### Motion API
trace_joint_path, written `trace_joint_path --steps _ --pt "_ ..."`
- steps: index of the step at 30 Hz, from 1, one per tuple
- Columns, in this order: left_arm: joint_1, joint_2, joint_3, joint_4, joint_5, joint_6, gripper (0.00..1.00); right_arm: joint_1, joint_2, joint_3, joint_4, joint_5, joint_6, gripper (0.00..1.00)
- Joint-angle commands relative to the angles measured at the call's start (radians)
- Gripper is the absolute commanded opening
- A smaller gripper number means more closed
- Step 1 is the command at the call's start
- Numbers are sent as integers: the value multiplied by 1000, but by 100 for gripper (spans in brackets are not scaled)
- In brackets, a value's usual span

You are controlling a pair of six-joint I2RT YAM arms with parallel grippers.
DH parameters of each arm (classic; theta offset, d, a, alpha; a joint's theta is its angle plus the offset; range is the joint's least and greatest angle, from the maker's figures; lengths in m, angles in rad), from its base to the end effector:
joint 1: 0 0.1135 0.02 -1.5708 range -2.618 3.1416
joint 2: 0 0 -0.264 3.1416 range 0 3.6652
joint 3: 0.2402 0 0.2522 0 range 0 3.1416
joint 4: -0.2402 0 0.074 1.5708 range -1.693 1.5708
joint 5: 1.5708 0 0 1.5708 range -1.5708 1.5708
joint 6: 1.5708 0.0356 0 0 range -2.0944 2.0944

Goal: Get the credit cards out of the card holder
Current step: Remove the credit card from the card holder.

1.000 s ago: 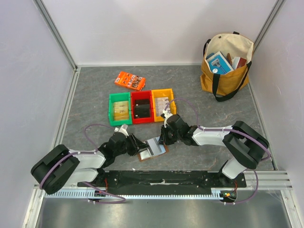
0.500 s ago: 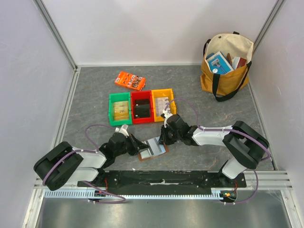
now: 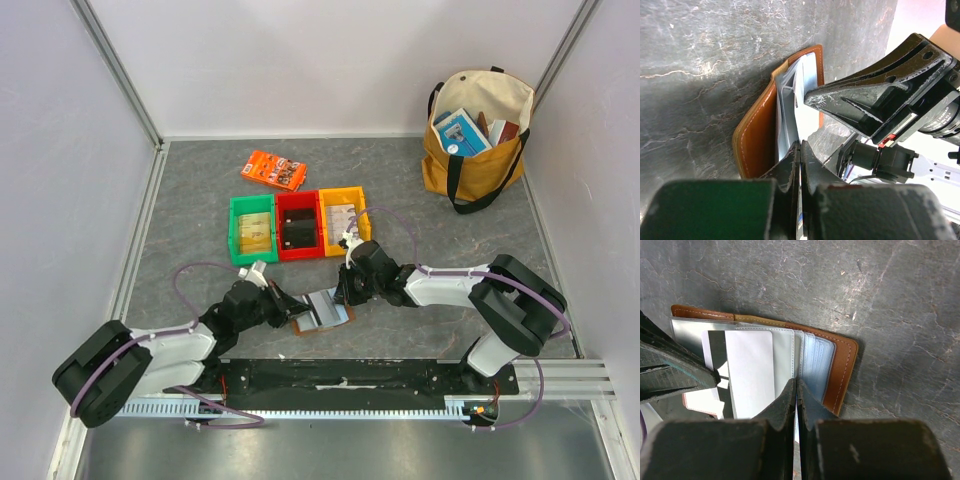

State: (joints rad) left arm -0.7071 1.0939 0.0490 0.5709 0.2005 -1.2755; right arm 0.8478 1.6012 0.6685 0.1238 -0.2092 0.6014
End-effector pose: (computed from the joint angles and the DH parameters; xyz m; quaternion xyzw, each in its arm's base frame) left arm 0.1251 -0.1162 0.1166 -0.1880 0.8296 -0.4808 0.2126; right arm 0.1911 0.2278 0.1376 -0.1520 0.9115 0.3177 0.2126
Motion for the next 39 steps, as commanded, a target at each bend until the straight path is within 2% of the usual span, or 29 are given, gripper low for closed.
trace_joint_path --steps 1,9,22,26,33,39 --pt "1 -67 -23 -70 -26 -12 2 -3 66 -46 -158 85 -48 7" --pt "1 -229 -38 -330 -75 -18 2 -4 34 -41 -164 87 -49 9" --pt "1 -459 -8 -612 -102 36 2 -4 -78 22 -231 113 -94 19" --pt "1 -531 6 -641 -99 74 2 -6 -132 36 -246 111 -106 32" --pt "1 -608 34 -623 -107 166 2 -4 -257 74 -266 100 -127 63" --pt "1 -629 41 -498 -70 261 2 -7 -336 69 -213 18 -155 80"
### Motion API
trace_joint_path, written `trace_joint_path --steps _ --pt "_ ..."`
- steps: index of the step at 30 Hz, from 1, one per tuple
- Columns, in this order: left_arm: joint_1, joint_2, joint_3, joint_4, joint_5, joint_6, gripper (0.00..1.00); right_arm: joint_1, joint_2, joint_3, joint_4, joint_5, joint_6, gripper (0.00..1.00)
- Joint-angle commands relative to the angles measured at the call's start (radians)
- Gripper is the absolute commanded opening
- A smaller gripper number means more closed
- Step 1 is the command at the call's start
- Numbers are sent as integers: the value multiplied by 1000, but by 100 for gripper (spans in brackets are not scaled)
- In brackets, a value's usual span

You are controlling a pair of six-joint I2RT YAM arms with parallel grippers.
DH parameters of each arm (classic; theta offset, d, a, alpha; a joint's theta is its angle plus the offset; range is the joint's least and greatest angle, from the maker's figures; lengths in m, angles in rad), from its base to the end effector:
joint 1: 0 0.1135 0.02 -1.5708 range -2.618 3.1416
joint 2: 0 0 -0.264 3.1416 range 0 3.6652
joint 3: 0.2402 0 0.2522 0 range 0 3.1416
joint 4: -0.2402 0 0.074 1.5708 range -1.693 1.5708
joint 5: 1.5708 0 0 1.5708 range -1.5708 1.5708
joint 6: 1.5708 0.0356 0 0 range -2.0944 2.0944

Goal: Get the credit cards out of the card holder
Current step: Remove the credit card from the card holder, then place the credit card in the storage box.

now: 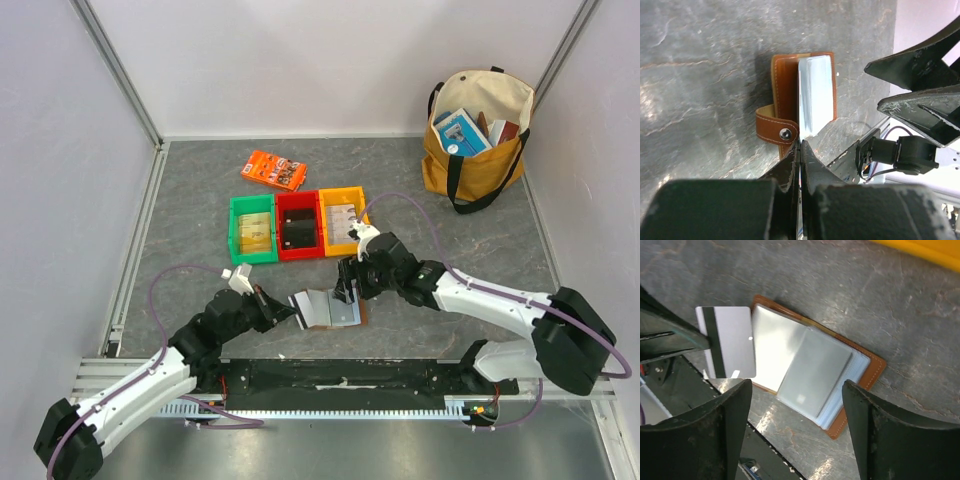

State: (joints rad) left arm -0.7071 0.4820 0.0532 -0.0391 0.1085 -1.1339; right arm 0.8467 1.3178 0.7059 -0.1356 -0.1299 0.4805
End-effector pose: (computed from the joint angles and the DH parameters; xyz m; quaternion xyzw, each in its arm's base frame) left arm 0.0974 -0.0883 0.1393 -0.1524 0.8372 -0.4443 0.2800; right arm 0.1748 0.2046 0.2032 -0.1920 0.8945 0.2928 0.2779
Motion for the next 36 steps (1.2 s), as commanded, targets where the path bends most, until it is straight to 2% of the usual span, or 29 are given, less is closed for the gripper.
trace_joint_path --steps 1,8,12,15,19,22,27,28,29,33,34,36 --pt "3 -20 39 137 31 131 2 -9 -57 27 69 -89 -36 81" --pt "1 -40 48 318 114 224 2 -9 -80 -35 240 -279 10 86" --pt "3 -51 56 386 149 267 2 -9 -86 -54 286 -347 17 85" --pt "0 -49 65 433 175 290 2 -9 -81 -63 312 -390 15 81" --pt "0 -31 80 481 204 316 2 -9 -91 -82 370 -448 29 63" --pt "1 -13 105 484 212 335 2 -8 -112 -82 387 -465 20 44" --pt "3 26 132 481 217 344 2 -9 -160 -59 335 -442 -49 4" --pt "1 29 142 470 211 342 2 -9 -170 -48 303 -416 -72 0" --pt "3 30 152 446 201 341 5 -9 -184 -40 277 -386 -100 0" --pt "3 33 247 265 94 330 37 -5 -235 4 138 -234 -227 0" --pt "3 35 278 213 70 339 41 -3 -245 19 90 -190 -261 0" --pt "1 43 344 127 33 342 55 5 -253 52 29 -99 -316 0"
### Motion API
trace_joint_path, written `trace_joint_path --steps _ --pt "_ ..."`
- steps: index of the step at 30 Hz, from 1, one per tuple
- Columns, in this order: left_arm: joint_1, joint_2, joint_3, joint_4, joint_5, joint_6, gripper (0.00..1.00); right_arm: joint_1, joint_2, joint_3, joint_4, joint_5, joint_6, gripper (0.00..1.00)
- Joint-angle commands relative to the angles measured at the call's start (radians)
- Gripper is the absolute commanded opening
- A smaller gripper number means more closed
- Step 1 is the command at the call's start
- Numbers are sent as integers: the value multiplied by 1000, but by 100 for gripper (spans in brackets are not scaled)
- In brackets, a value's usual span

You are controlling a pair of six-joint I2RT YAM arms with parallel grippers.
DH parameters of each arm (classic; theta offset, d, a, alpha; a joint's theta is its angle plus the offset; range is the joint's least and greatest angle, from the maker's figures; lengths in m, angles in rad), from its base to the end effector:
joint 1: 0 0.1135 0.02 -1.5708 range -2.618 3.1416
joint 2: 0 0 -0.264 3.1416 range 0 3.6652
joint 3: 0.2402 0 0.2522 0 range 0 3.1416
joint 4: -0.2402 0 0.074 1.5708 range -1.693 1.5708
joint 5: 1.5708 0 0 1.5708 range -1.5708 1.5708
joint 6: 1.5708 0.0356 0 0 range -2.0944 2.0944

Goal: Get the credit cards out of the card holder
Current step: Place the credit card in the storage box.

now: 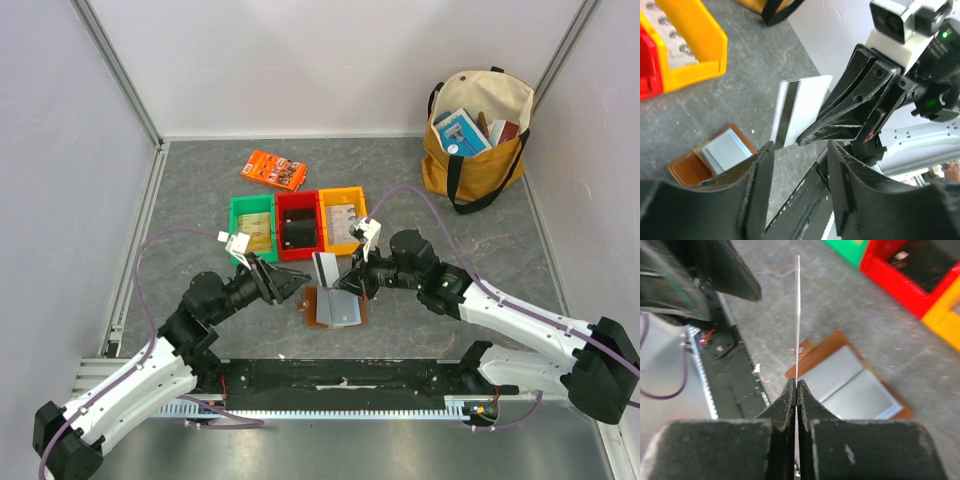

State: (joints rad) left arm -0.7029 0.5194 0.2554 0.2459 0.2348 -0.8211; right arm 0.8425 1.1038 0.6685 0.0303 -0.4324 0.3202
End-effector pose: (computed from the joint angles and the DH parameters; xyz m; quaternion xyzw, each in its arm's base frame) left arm 0.1103 -0.1043 0.2366 0.0401 0.7122 -0.5409 0.4457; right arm 0.1528 0.1937 0.2584 -0.3246 0.7573 0.4449 0.3510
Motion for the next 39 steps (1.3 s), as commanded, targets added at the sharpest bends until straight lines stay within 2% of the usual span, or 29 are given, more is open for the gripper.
trace_joint_path --steps 1,4,7,12,15,22,28,32,34,37,38,39 --pt "-1 14 183 -213 -129 13 62 20 -39 104 -167 254 -183 0" --pt "-3 69 330 -455 -221 -44 75 78 -35 143 -219 453 -257 0" --pt "-1 142 468 -563 -232 -102 79 173 -24 158 -228 685 -311 0" --pt "3 289 588 -605 -230 -147 82 292 8 169 -219 1008 -417 0" --pt "9 387 630 -588 -180 -156 82 368 31 174 -196 1154 -452 0" --pt "23 540 656 -468 -68 -202 77 455 129 209 -147 1337 -543 0" --pt "29 640 697 -450 40 -217 71 474 197 256 -122 1393 -601 0" --pt "40 665 700 -430 75 -214 58 474 218 267 -101 1417 -630 0" --pt "60 668 702 -422 86 -208 45 474 229 272 -96 1417 -635 0" --pt "95 657 688 -375 107 -197 14 472 240 286 -113 1376 -607 1" --pt "111 654 683 -358 119 -188 5 469 240 295 -128 1347 -589 7" --pt "121 653 680 -335 135 -172 2 463 240 307 -145 1312 -564 13"
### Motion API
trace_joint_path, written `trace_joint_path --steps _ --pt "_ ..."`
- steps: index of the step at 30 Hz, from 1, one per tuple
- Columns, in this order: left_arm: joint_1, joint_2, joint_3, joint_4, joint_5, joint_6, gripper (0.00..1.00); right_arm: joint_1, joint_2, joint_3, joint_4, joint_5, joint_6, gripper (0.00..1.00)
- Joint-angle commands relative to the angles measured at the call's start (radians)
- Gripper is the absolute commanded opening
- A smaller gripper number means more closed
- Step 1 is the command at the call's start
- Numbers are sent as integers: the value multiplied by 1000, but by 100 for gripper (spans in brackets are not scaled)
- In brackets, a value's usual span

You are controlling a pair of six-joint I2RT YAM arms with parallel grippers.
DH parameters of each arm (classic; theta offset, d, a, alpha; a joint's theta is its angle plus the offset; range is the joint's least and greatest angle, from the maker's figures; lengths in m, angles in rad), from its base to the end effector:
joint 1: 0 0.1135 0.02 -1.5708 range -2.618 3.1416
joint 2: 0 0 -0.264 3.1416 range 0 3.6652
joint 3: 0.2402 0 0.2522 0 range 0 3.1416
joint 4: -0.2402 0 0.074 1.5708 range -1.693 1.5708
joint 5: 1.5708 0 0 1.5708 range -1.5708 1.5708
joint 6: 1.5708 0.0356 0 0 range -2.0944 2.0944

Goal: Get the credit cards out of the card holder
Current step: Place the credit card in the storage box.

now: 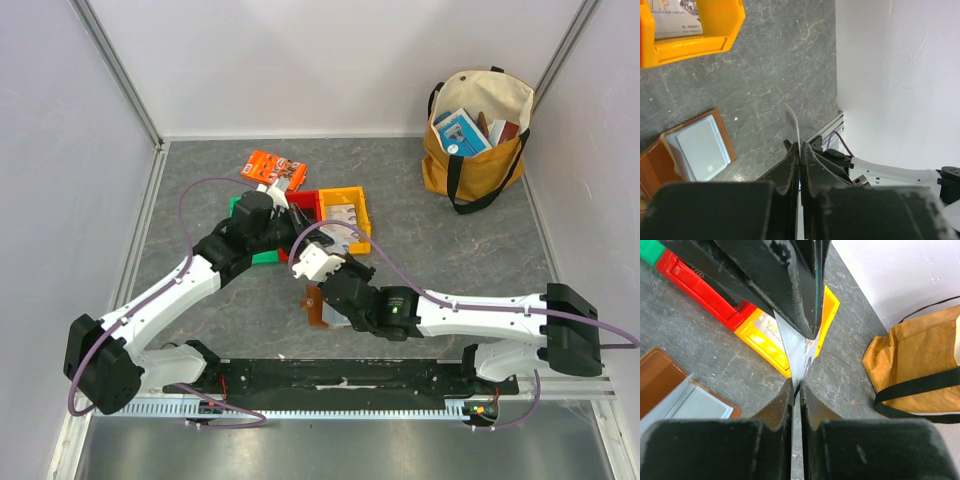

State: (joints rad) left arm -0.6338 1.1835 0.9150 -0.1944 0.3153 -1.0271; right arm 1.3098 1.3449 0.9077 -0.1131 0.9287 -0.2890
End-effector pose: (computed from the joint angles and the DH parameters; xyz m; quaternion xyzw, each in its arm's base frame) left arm 0.2101 -0.1681 0.3027 -0.0831 0.8399 -0.4736 0.2519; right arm 0.1022 0.2723 0.2716 -0.4069 0.7007 -0.1277 0.5719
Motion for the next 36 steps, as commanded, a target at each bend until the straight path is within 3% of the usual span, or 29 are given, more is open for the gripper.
trace_joint_path --steps 1,4,10,13,16,22,30,36 --pt "66 -13 16 127 68 60 2 -13 -4 80 -25 -85 72 21" --pt "89 -34 -20 217 87 148 2 -78 -41 115 -83 -244 170 45" --pt "166 -108 -134 459 175 295 2 -338 -154 134 -105 -808 390 86" --pt "195 -134 -180 587 195 318 2 -449 -182 123 -38 -1061 503 93" --pt "210 -128 -220 728 238 303 2 -541 -193 90 74 -1244 615 95" --pt "259 -85 -332 1015 318 133 2 -730 -161 -76 554 -1551 936 91" --pt "269 -79 -360 1102 344 84 2 -745 -106 -118 711 -1562 956 81" --pt "267 -82 -363 1122 361 78 2 -745 -55 -116 799 -1584 988 63"
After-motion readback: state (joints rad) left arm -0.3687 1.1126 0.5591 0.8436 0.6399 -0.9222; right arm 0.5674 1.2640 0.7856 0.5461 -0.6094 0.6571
